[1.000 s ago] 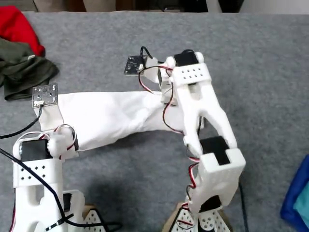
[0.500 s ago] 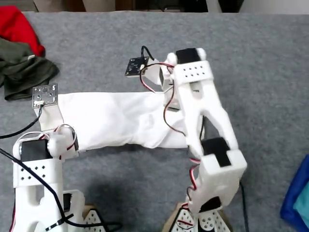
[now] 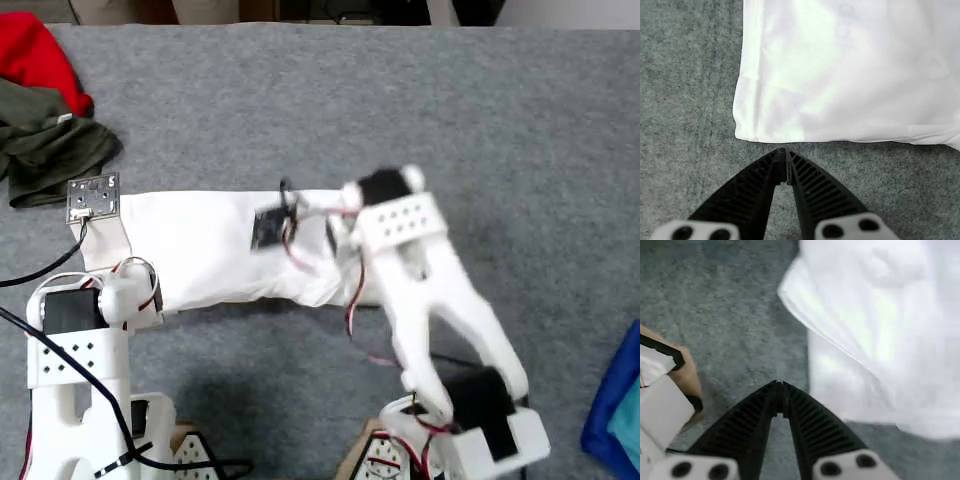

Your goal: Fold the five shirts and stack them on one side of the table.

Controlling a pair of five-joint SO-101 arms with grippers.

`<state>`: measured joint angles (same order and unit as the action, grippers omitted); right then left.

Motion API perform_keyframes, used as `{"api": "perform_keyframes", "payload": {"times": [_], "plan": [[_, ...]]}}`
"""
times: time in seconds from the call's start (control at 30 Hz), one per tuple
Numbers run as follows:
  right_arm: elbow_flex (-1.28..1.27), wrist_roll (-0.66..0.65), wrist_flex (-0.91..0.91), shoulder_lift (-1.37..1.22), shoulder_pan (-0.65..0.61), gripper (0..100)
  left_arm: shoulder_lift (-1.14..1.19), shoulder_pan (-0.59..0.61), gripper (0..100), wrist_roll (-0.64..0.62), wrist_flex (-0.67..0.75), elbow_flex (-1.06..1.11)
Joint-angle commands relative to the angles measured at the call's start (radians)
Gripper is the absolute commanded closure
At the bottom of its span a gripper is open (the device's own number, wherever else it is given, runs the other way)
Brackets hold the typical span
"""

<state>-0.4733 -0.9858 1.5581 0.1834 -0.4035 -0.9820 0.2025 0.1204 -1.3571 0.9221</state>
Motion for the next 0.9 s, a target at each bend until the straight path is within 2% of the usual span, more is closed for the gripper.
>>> {"api": "perform_keyframes", "payload": {"times": [0.0, 0.17, 0.33, 0.43, 0.67, 0.87], "plan": [[-0.163, 0.014, -0.121, 0.081, -0.082, 99.3, -0.018, 0.009, 98, 0.005, 0.003, -0.003], [-0.16, 0.061, -0.224, 0.01, -0.145, 99.3, -0.018, 0.011, 98, 0.005, 0.005, -0.008], [0.002, 0.063, -0.284, -0.182, -0.133, 99.3, -0.018, 0.011, 98, 0.003, 0.005, -0.008], [0.166, 0.063, -0.269, -0.314, -0.113, 99.3, -0.018, 0.011, 98, 0.005, 0.0, -0.005], [0.555, 0.063, -0.106, -0.513, -0.101, 99.3, -0.018, 0.011, 98, 0.005, -0.002, -0.005], [0.707, 0.069, -0.097, -0.664, -0.104, 99.3, -0.018, 0.011, 98, 0.005, -0.003, -0.003]]}}
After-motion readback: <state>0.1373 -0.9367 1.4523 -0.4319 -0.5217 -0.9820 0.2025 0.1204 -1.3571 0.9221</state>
